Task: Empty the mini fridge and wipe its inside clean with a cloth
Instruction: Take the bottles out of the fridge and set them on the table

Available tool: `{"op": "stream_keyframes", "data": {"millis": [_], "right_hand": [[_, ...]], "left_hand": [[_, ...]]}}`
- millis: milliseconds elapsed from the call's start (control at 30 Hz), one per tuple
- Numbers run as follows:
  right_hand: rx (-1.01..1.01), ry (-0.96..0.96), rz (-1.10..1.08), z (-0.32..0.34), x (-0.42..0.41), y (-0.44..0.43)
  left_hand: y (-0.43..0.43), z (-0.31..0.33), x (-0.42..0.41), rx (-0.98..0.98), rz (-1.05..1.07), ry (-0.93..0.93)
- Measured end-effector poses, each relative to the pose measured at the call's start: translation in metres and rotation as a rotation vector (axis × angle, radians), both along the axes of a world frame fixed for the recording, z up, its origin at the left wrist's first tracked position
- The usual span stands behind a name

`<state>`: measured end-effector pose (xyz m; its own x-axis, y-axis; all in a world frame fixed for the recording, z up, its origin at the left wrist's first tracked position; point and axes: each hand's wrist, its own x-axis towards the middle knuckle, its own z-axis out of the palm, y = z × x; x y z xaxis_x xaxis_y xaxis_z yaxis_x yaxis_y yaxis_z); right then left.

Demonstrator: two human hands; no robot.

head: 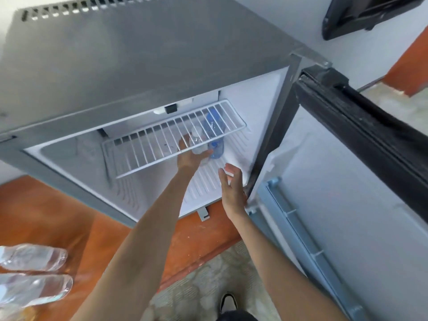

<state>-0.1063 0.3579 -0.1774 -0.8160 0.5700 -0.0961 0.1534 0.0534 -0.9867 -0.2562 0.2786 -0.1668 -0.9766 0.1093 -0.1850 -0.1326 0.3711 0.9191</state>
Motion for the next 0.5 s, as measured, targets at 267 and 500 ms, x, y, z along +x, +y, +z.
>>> {"op": "stream_keyframes", "data": {"millis": [267, 500], "right_hand": [[-0.033, 0.031, -0.069, -0.002, -0.048, 0.008], [0.11, 0.124, -0.118, -0.007, -0.102, 0.004]], "left_hand": [[-0.013, -0.012, 0.004, -0.073, 0.0, 0.069], [-0.068, -0.006, 0.054, 0.014, 0.084, 0.026]]}}
